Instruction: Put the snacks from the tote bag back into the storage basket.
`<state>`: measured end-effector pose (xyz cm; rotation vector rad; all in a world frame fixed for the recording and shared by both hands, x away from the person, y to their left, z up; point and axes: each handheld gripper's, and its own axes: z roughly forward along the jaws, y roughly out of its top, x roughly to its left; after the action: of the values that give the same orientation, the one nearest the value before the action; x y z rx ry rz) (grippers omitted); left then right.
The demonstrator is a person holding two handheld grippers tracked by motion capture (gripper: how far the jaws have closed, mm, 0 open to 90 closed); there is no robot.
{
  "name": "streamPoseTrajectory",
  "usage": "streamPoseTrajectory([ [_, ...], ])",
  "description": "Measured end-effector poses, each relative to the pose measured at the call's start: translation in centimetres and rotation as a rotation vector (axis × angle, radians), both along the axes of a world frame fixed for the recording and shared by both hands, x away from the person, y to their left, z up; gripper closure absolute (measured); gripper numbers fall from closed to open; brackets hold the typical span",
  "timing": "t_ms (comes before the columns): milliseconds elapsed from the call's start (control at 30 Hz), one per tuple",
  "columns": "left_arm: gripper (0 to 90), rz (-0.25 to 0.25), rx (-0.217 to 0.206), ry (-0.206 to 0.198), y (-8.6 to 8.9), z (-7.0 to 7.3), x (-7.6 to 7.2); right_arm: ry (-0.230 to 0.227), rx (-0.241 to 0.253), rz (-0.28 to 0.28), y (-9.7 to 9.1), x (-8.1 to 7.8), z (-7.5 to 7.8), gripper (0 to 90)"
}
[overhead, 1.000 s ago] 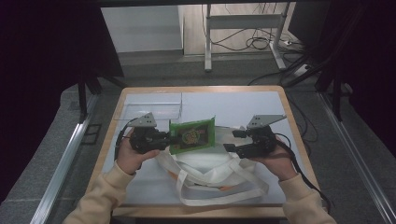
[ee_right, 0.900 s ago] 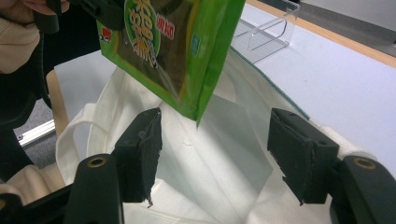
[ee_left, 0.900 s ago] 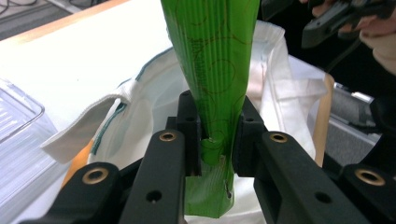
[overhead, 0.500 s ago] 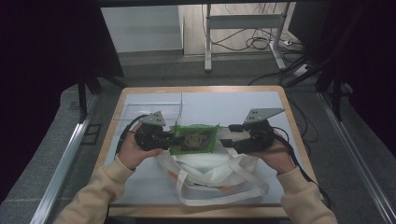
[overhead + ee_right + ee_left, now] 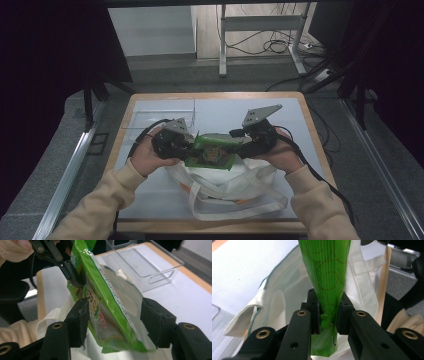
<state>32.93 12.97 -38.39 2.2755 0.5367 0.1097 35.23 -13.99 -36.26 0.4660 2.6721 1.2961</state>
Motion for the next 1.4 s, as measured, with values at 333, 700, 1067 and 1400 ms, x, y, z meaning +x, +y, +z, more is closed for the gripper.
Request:
streamPoseTrajectory([
  [333, 77.9, -0.040, 0.022, 0.010, -0.4, 0.1, 0.0, 0.032, -0.063, 0.060, 1.1, 0.5, -1.6, 51.6],
  [700, 73.6, -0.093, -0.014, 0.036, 0.1, -0.2, 0.8, 0.049, -0.056, 0.188, 1.0, 0.6, -2.8, 72.4],
  [1067, 22.5, 0.062, -0.267, -0.002, 3.8, -0.7, 0.8, 0.027, 0.105, 0.112, -2.0, 0.7, -2.0, 73.0],
  [1400, 23.8, 0.104, -0.383, 0.041, 4.3, -2.9, 0.3, -0.021, 0.194, 0.050, -3.1, 0.5, -1.8, 73.0],
])
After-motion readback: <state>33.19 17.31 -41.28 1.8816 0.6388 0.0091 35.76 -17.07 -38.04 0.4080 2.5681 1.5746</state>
